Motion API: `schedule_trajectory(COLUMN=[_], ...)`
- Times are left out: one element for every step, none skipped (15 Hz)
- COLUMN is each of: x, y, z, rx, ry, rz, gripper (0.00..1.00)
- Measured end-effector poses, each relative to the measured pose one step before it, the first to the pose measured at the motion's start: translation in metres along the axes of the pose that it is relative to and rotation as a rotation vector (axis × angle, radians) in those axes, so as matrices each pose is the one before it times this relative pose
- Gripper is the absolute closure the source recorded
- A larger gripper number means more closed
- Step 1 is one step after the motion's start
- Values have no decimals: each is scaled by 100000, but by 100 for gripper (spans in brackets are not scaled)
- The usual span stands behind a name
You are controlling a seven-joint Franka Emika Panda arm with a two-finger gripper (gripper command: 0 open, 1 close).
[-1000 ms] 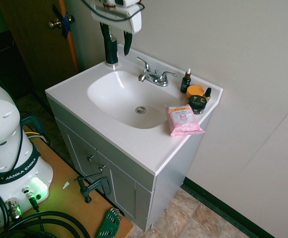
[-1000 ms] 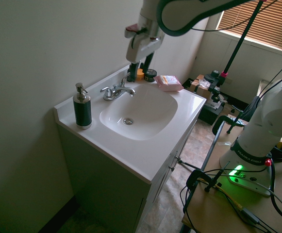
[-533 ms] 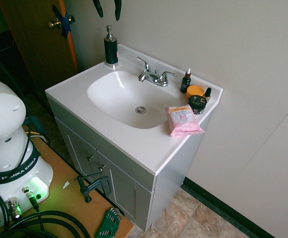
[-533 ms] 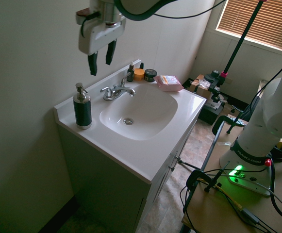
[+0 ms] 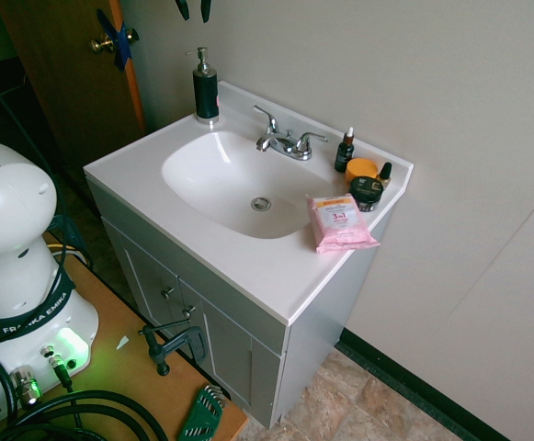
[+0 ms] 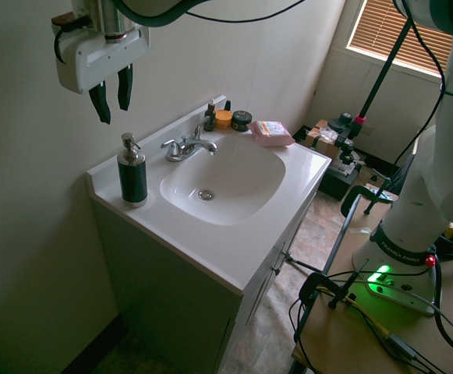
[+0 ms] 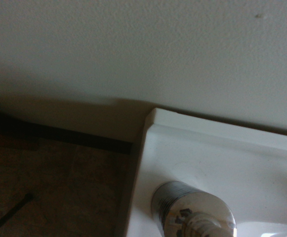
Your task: Push the sanitizer
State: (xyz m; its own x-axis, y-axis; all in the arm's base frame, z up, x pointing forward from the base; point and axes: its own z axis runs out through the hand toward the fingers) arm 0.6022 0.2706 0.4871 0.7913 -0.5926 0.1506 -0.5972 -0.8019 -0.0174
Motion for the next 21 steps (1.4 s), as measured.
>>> schedule_trajectory(x=[31, 125, 160, 169, 161, 126, 71, 36, -51, -127, -181, -227, -229, -85, -72, -33, 34, -21, 8, 22, -6], y=[-67, -9, 23, 34, 50, 42, 22, 13, -2, 33, 44, 65, 104, 12, 61, 96, 91, 71, 131, 98, 32], z=[532, 513, 427, 405, 261, 178, 116, 127, 195, 396, 504, 583, 683, 139, 20, -10, 1, 31, 36, 18, 35], rx=[-749, -715, -614, -565, -376, -256, -172, -188, -303, -611, -655, -596, -713, 424, 314, 65, 35, 304, 320, 73, -14], ry=[-265, -279, -205, -210, -87, -45, -44, -83, -178, -350, -384, -360, -417, 169, 170, 71, 64, 139, 225, 77, -152], rz=[319, 264, 263, 259, 264, 205, 118, 56, -47, 10, 153, 91, 51, 130, 119, 166, 187, 132, 199, 220, 232], gripper=[100, 100, 100, 100, 100, 100, 100, 100, 100, 100, 100, 100, 100, 100, 100, 100, 100, 100, 100, 100, 100])
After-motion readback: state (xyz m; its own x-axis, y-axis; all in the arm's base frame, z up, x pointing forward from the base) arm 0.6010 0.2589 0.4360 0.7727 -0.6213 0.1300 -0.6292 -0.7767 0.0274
